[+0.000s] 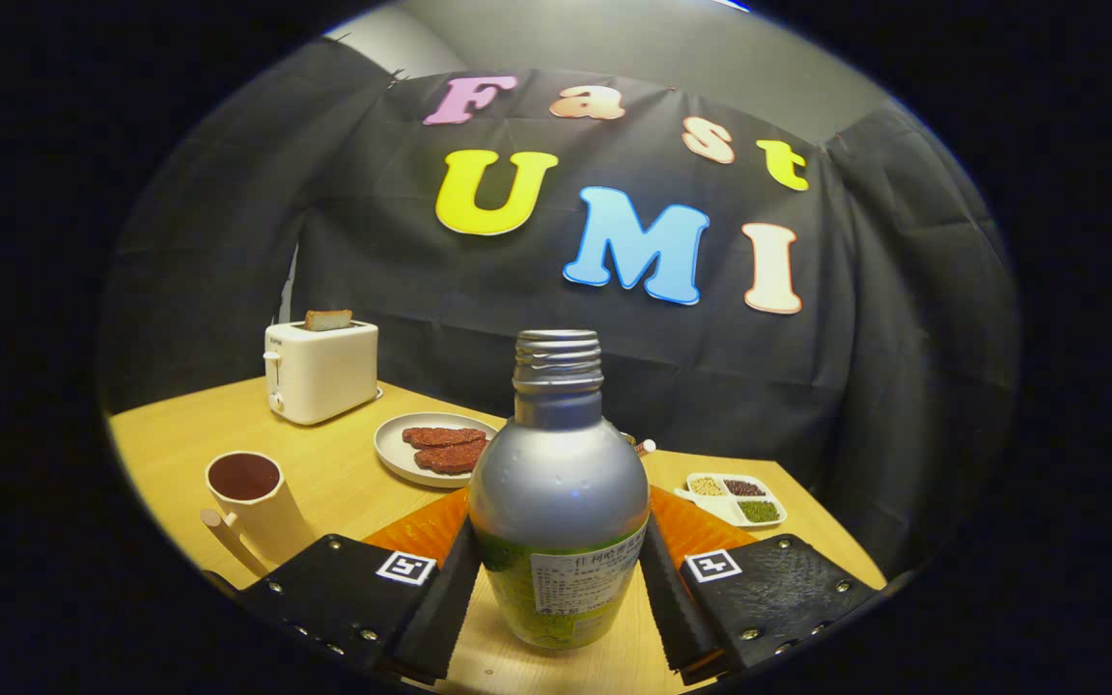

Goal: Take the bottle from table, then pour the juice into the cup, finally place the bottle on the coaster

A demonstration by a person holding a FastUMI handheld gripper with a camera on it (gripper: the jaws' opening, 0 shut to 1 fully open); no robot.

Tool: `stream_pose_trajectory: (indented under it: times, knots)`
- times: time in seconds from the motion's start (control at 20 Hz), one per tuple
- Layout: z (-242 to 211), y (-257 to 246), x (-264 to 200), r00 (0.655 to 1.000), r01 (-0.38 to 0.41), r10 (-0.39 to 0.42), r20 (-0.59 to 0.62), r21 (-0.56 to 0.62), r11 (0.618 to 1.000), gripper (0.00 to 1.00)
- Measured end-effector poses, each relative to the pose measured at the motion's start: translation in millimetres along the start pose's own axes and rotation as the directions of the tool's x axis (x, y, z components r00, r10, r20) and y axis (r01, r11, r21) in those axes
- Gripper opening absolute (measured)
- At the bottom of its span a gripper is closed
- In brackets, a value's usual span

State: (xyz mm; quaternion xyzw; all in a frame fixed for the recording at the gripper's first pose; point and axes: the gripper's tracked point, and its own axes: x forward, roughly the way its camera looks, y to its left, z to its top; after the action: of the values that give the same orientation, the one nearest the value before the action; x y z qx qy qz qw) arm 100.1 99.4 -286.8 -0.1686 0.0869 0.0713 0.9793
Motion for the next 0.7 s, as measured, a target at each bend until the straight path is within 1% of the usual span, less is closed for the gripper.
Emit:
stream_pose_trajectory:
  times: [0.15,0.35,0.55,0.7]
  knots:
    - [13,10,2,1.000,-0.020,0.017,-0.018,-0.145,0.989,0.79]
    - [26,30,3,0.999,-0.052,0.048,-0.018,-0.315,0.948,0.79]
    - [21,50,6,0.996,-0.083,0.069,-0.047,-0.421,0.903,0.79]
    - [18,64,12,0.994,-0.109,0.084,-0.073,-0.498,0.860,0.79]
